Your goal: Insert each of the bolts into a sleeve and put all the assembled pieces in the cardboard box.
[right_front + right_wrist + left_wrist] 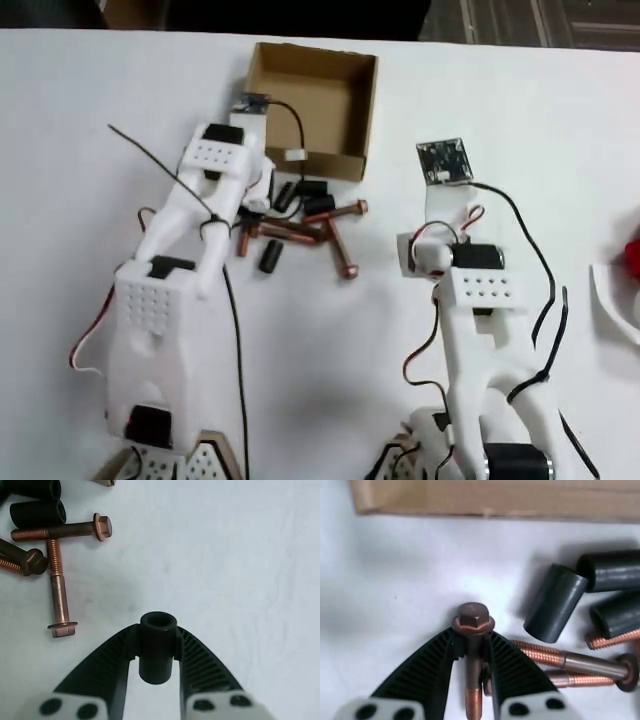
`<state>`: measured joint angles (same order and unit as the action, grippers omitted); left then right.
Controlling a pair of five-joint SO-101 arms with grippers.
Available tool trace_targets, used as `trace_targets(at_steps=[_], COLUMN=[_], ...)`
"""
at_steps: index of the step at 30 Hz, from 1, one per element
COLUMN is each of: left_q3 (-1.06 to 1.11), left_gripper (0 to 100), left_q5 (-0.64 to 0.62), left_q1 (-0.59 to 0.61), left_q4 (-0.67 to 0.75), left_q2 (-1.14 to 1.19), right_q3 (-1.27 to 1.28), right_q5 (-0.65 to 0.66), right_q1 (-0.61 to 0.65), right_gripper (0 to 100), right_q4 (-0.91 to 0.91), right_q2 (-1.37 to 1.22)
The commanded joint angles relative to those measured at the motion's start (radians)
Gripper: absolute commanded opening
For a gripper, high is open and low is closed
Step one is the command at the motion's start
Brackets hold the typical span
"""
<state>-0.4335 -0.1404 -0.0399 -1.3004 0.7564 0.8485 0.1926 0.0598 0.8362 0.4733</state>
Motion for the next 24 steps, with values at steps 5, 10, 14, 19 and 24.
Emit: trace_targets(at_steps=[5,10,14,19,24], left_q3=[-0.015,0.019,0.196,0.608,1.055], left_gripper=[2,2,2,2,2], left_q5=[0.015,0.015,0.008,-0.068,-0.146], left_q1=[0.018,-0.008,-0.061,-0.068,-0.127], left_q4=[-0.048,-0.081,-0.012,0.342,0.773], left_q2=[-0.057,-0.256,-0.491,-0.855,-1.244], right_q3=[-0.006,0.063,0.308,0.557,0.700], right_q5=[0.003,0.008,0.005,0.003,0.003], right_q1=[-0.004,0.012,0.074,0.108,0.117], right_gripper=[2.0,2.1,2.0,2.0,2.0], right_q4=[-0.019,-0.093,-0.305,-0.470,-0.506], right_q2=[0.056,0.081,0.263,0.618,0.892])
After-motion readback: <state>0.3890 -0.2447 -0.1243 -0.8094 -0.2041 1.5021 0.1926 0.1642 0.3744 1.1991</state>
